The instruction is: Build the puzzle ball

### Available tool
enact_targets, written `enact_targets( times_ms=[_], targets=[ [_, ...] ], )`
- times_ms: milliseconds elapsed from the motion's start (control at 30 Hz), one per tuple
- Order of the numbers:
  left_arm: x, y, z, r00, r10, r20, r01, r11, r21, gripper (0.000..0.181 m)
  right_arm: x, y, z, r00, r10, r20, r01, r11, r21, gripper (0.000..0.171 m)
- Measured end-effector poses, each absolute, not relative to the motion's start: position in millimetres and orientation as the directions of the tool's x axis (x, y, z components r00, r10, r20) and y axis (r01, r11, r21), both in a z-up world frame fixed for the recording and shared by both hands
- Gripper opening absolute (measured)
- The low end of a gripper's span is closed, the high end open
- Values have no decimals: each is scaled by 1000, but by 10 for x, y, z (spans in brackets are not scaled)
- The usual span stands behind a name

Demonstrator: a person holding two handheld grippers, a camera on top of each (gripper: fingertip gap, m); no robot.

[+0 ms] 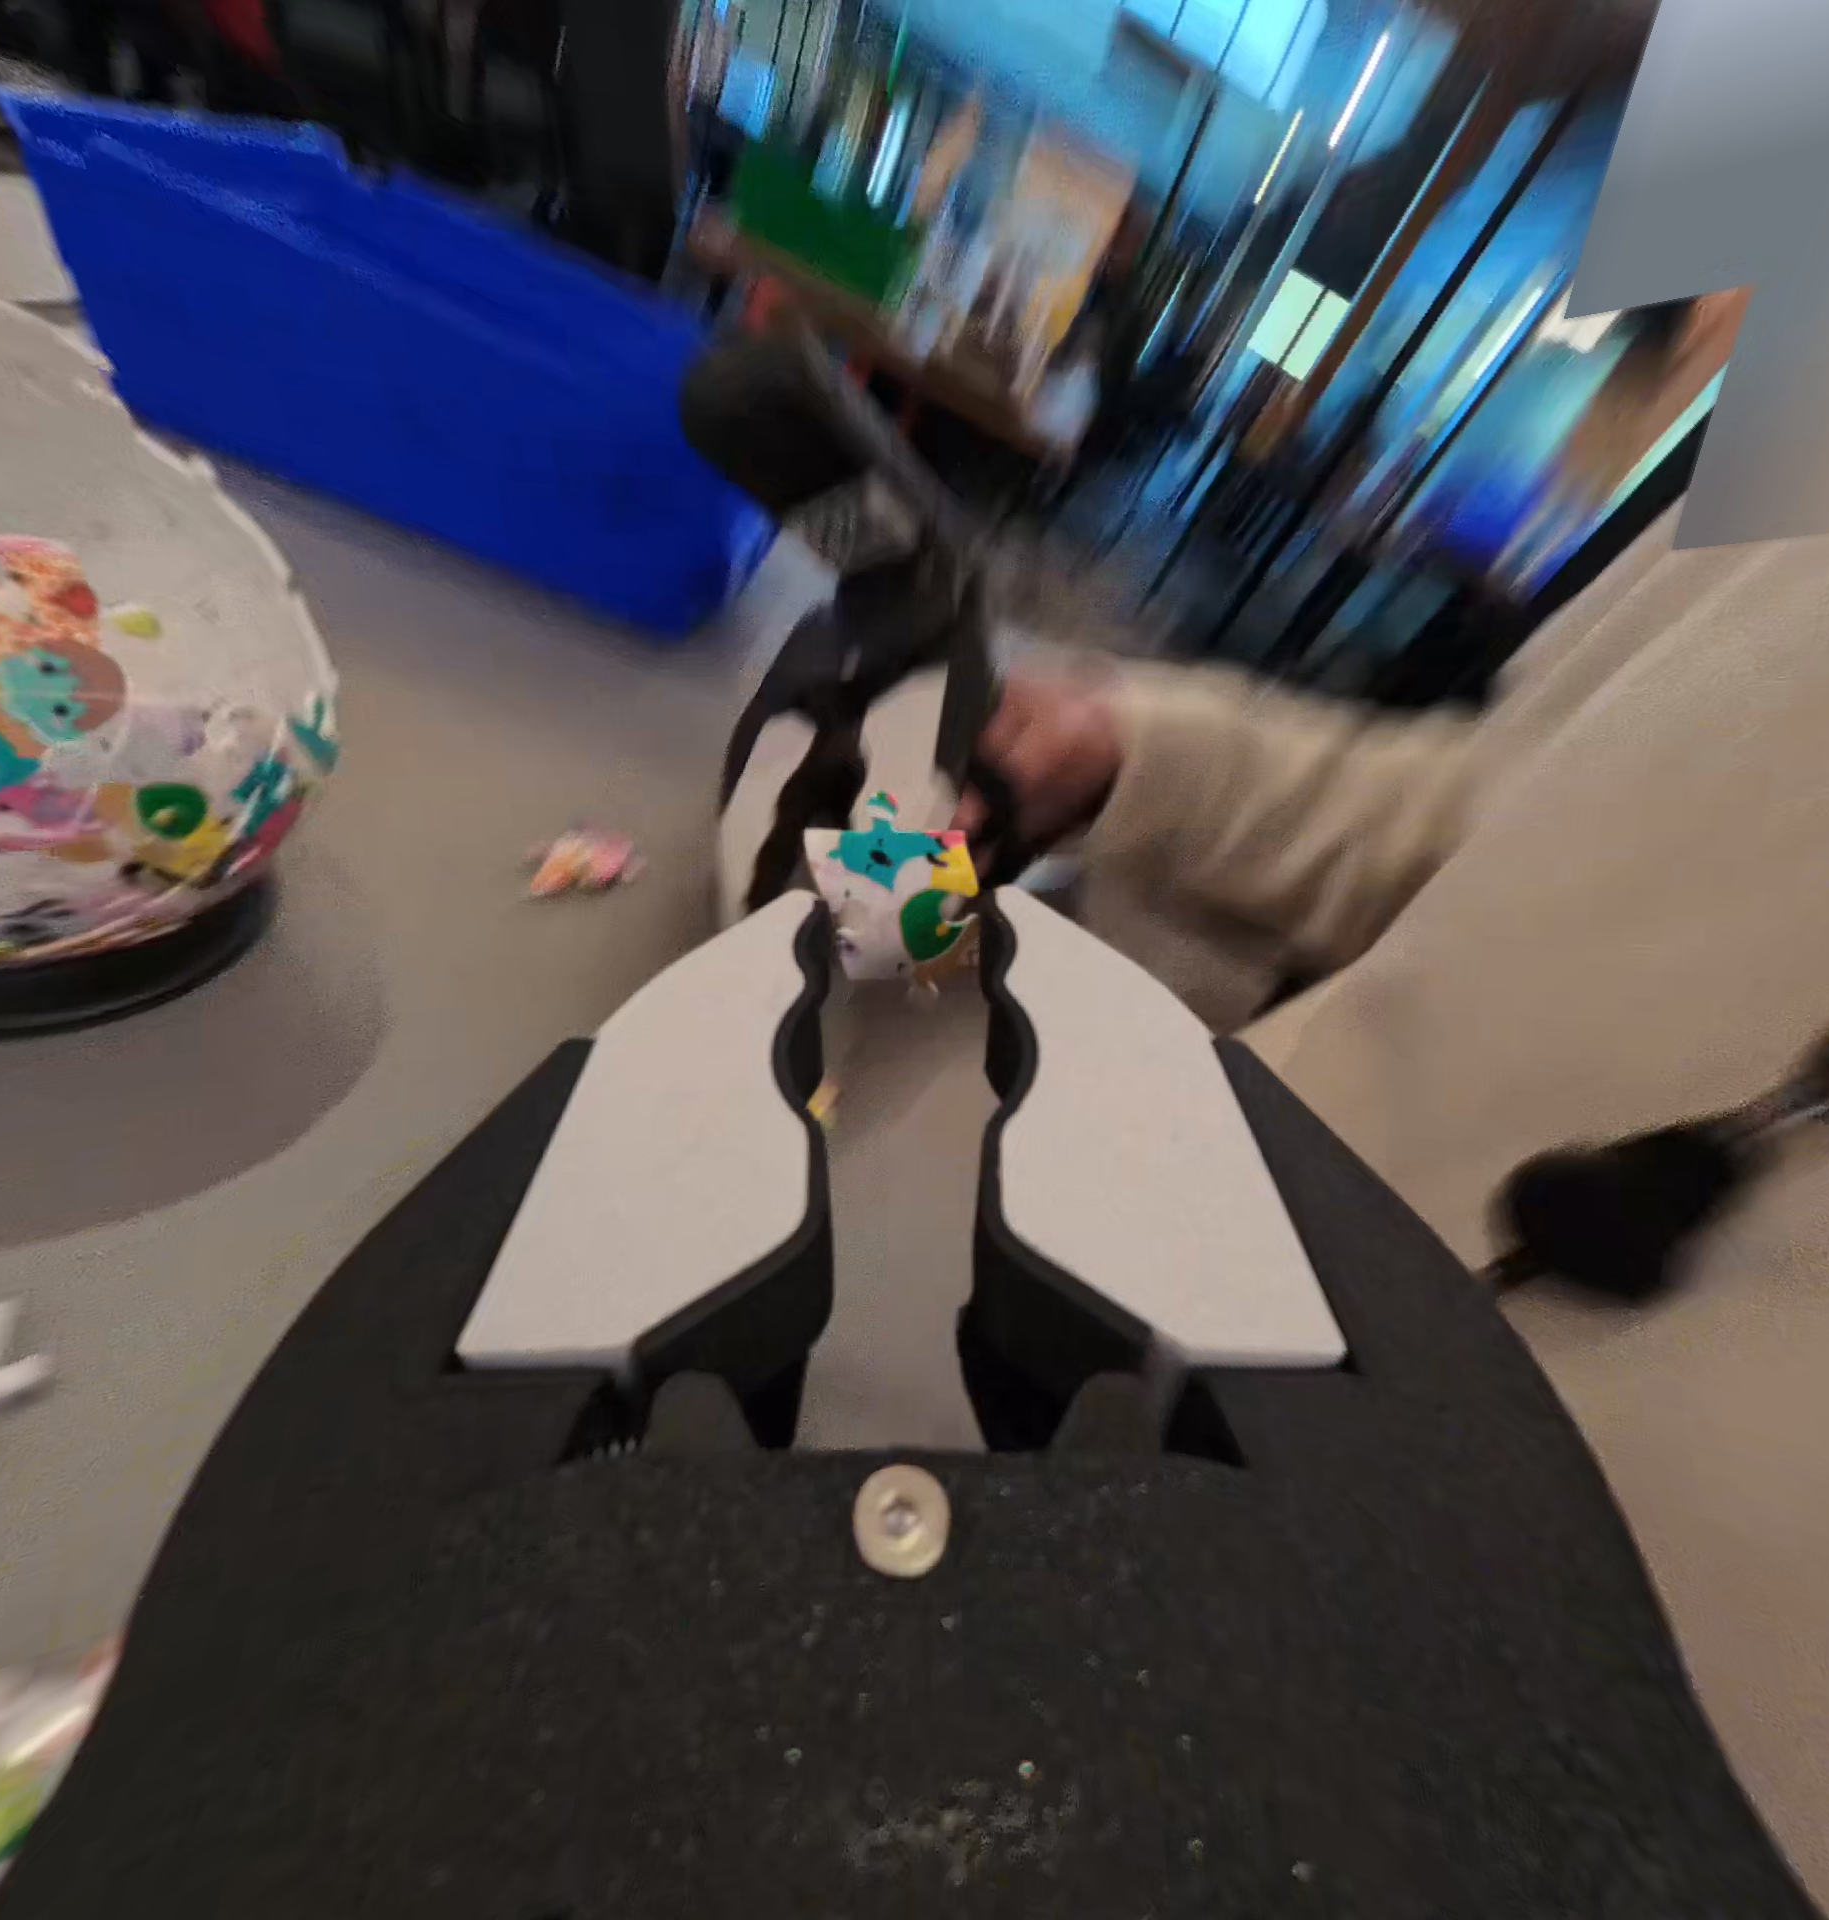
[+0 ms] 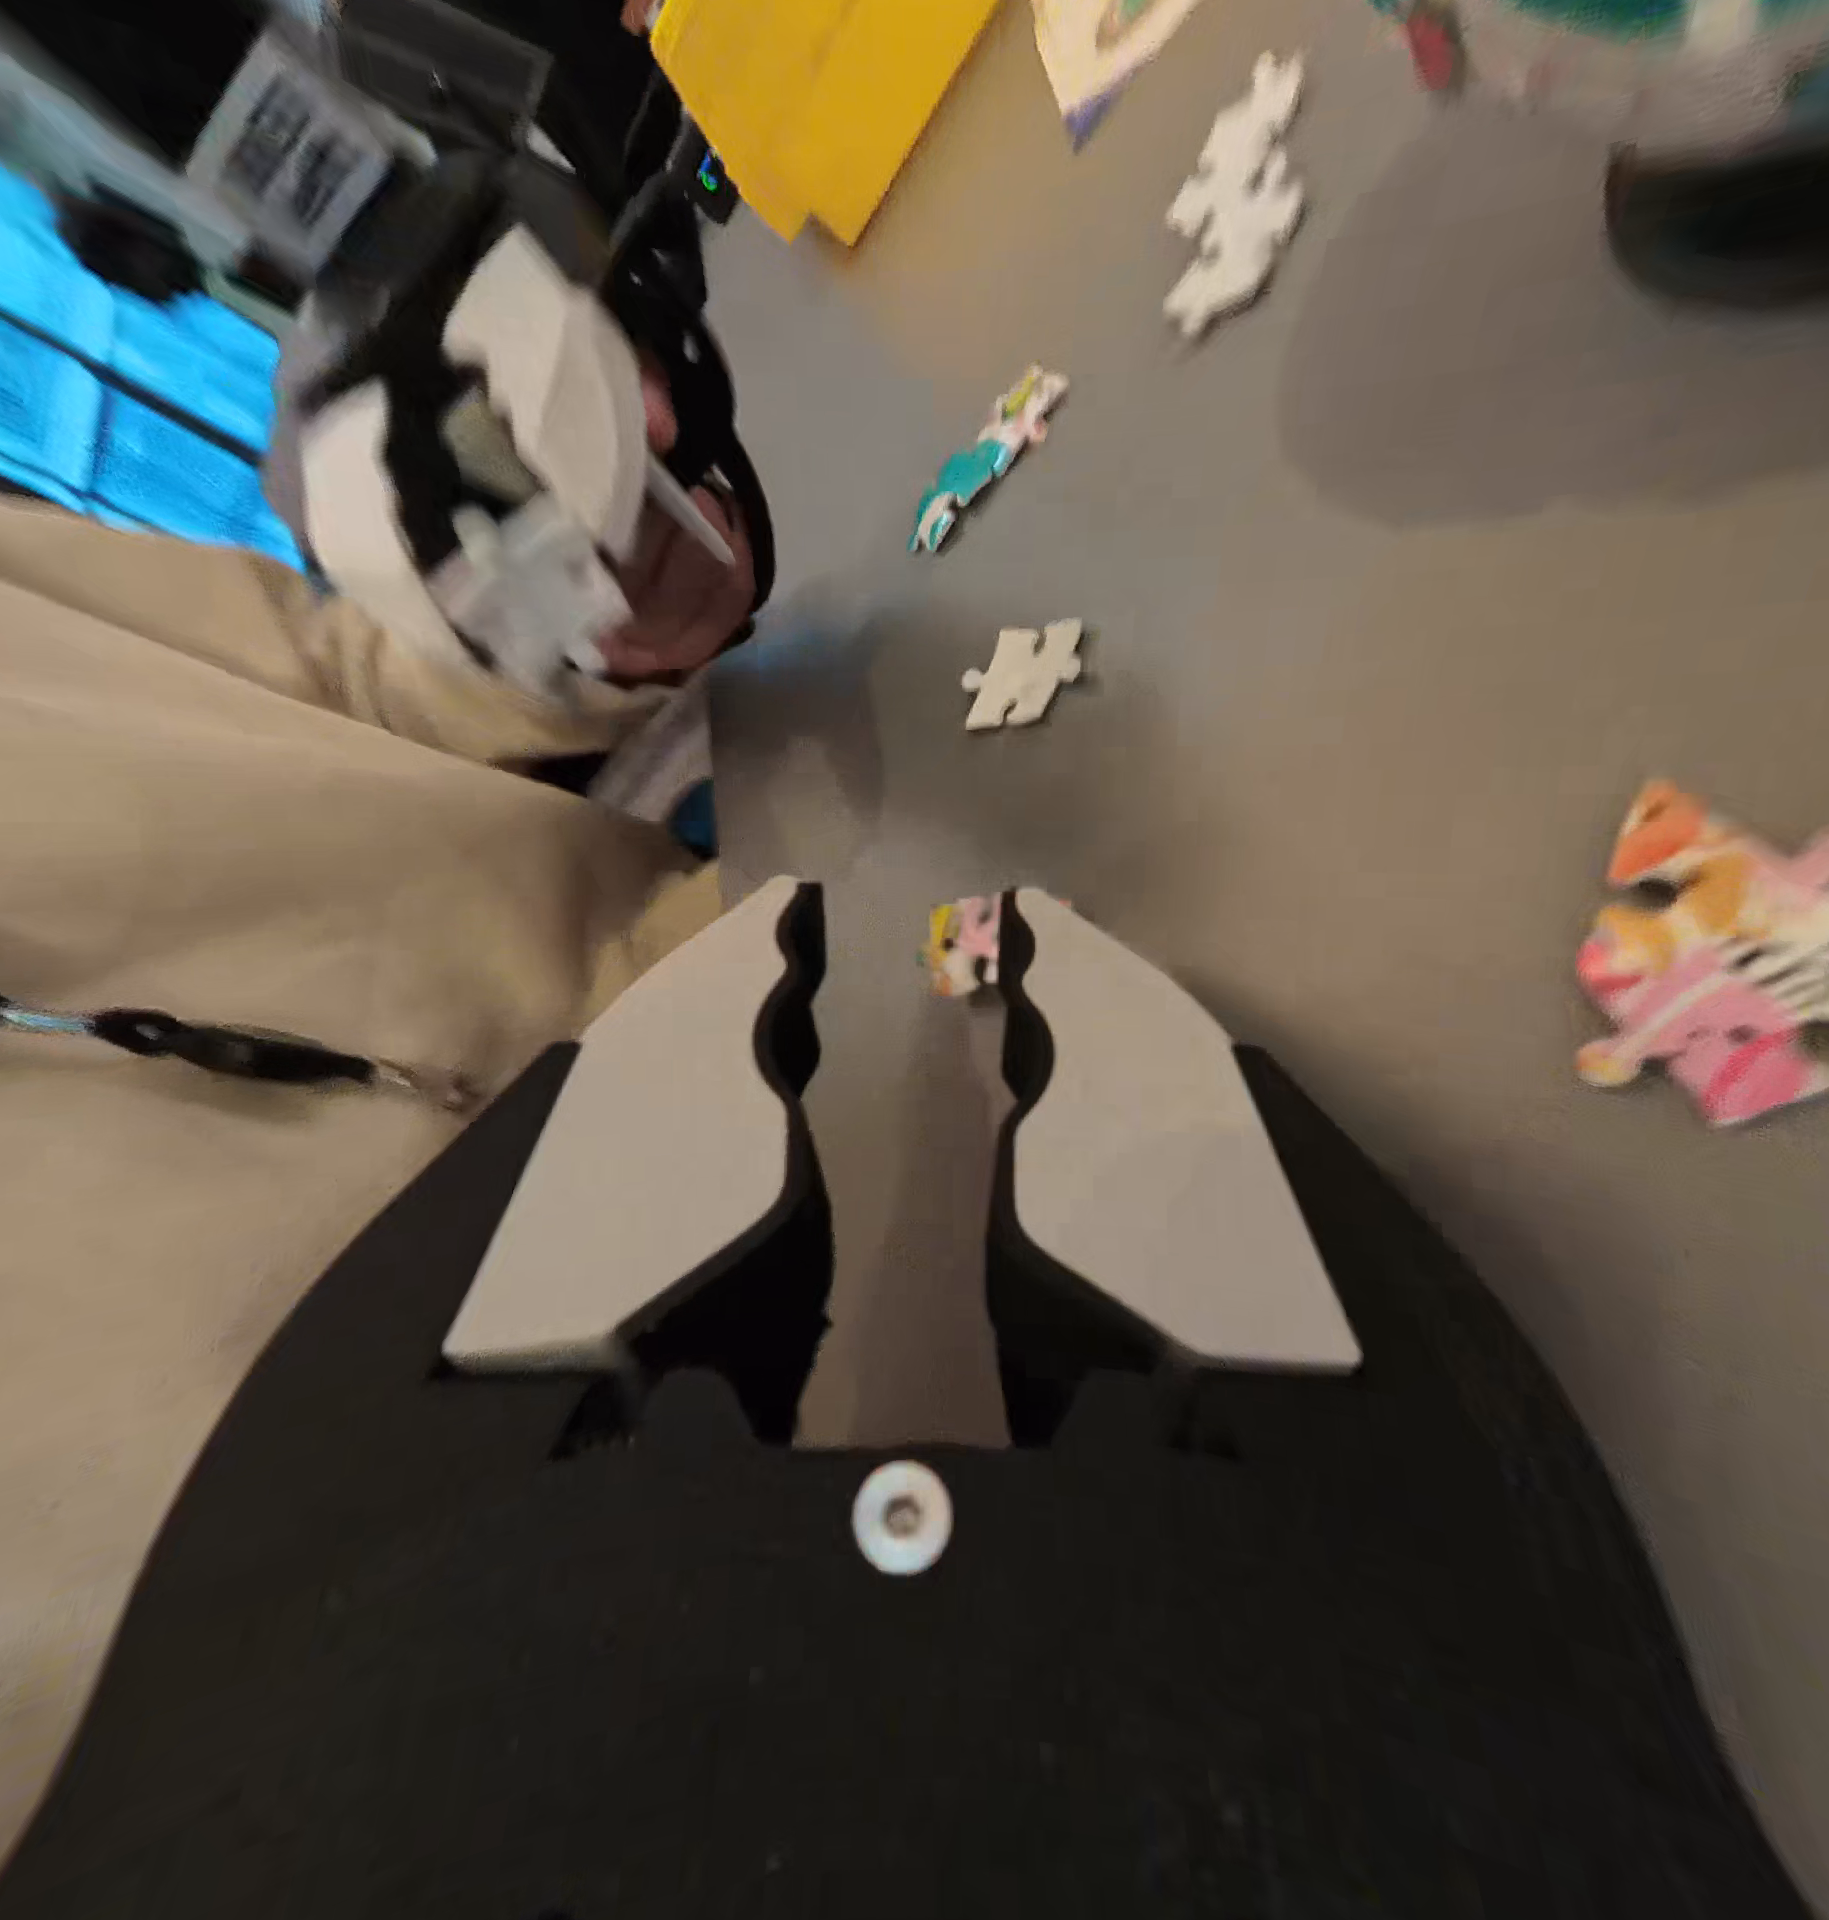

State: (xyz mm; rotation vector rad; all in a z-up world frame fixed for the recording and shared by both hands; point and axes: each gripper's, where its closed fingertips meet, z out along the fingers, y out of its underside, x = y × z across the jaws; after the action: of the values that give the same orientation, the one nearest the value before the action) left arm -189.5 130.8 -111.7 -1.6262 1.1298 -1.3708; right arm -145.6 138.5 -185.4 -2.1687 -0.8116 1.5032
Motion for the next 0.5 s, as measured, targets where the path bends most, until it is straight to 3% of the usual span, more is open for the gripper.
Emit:
enact_targets(
  times_ms=[100,167,200,267,333,400,500],
  targets=[
    [-2061,1534,-552,-181,-783,595,192,-622,-759,26,-1396,1564,-1617,329,813,-481,249,-566,-786,36],
    [-2182,1653,-328,-267,-765,586,346,-644,-682,26,-1537,1596,-1152,260,835,-485,87,-520,-849,28],
    [-2222,1687,-248,-292,-768,570,401,-639,-656,26,-1658,1548,-877,154,813,-562,-34,-564,-825,28],
    [-2272,1729,-125,-322,-777,540,480,-626,-614,26,-1844,1471,-403,-123,699,-704,-242,-709,-662,28],
    [-2289,1718,-32,-350,-785,511,529,-616,-584,26,-1921,1520,-169,-320,560,-764,-398,-811,-428,27],
    [-2263,1680,17,-363,-794,487,552,-604,-575,26,-2033,1518,-122,-415,466,-781,-427,-858,-285,23],
    [-2207,1641,59,-335,-832,443,605,-550,-575,26,-2154,1508,-94,-462,396,-793,-420,-886,-198,25]
  ],
)
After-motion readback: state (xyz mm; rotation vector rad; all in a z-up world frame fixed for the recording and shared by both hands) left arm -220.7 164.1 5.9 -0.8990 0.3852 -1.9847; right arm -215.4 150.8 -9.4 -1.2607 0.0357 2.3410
